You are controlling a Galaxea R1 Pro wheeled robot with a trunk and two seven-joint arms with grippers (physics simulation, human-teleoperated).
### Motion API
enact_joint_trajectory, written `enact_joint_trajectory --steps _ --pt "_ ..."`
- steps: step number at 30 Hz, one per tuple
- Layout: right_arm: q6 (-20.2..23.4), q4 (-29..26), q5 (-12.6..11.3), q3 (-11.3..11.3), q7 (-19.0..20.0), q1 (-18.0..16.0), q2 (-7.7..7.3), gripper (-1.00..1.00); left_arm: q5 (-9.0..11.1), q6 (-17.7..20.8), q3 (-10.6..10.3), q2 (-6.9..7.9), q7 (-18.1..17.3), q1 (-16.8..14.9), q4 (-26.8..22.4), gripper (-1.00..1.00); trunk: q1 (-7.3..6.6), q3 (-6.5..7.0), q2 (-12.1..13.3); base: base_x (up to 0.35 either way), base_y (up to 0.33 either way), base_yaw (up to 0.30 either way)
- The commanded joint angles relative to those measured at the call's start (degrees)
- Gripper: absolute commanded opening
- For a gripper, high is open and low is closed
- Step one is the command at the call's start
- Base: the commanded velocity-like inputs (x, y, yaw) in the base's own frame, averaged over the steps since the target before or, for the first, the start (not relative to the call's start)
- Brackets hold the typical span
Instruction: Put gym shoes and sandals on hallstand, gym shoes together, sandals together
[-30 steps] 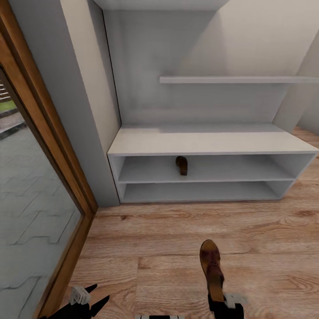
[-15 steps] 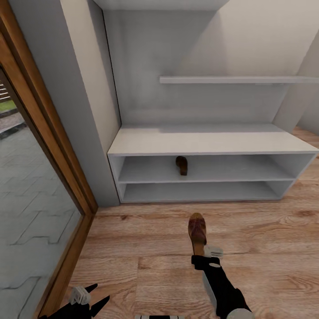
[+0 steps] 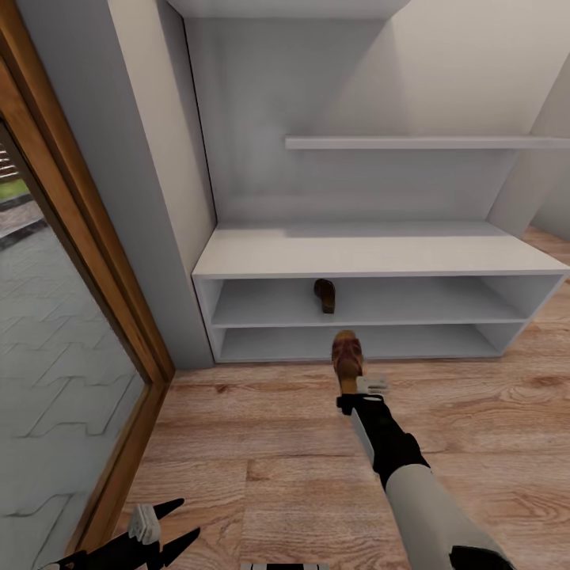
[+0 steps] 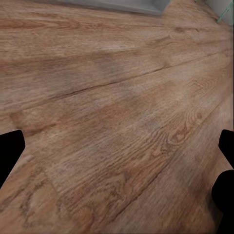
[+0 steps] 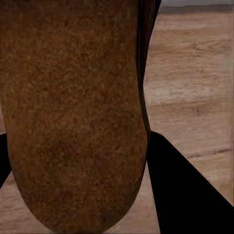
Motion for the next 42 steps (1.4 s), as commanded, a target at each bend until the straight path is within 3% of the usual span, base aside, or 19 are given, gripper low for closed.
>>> enact_joint_trajectory --steps 1,8,20,31,42 --pt "0.8 -0.1 0.3 1.3 0.2 -1.2 0.07 -1.0 0.1 -0.2 -0.1 0.0 -0.4 -0.1 0.0 1.0 -0.01 -0.05 0.0 0.0 0.0 0.0" --pt "1.4 -0.4 0.1 3.1 0.5 -2.0 0.07 -1.0 0.2 0.2 -0.4 -0.39 -0.3 0.2 -0.3 1.0 -0.01 -0.05 0.0 0.0 0.0 0.0" --pt "1.1 -1.7 0.0 3.1 0.5 -3.4 0.07 -1.0 0.1 0.3 -0.4 -1.92 -0.1 0.1 -0.4 1.0 -0.01 -0.05 0.0 0.0 0.0 0.0" --pt "1.2 -1.3 0.0 2.9 0.5 -3.4 0.07 -1.0 0.2 0.3 -0.3 -2.04 -0.2 0.1 -0.4 1.0 -0.01 -0.45 0.0 0.013 0.0 0.126" --pt "1.2 -1.1 0.0 2.8 0.5 -3.4 0.07 -1.0 0.2 0.3 -0.3 -2.04 -0.2 0.1 -0.5 1.0 -0.01 -0.6 0.0 0.218 0.0 0.042"
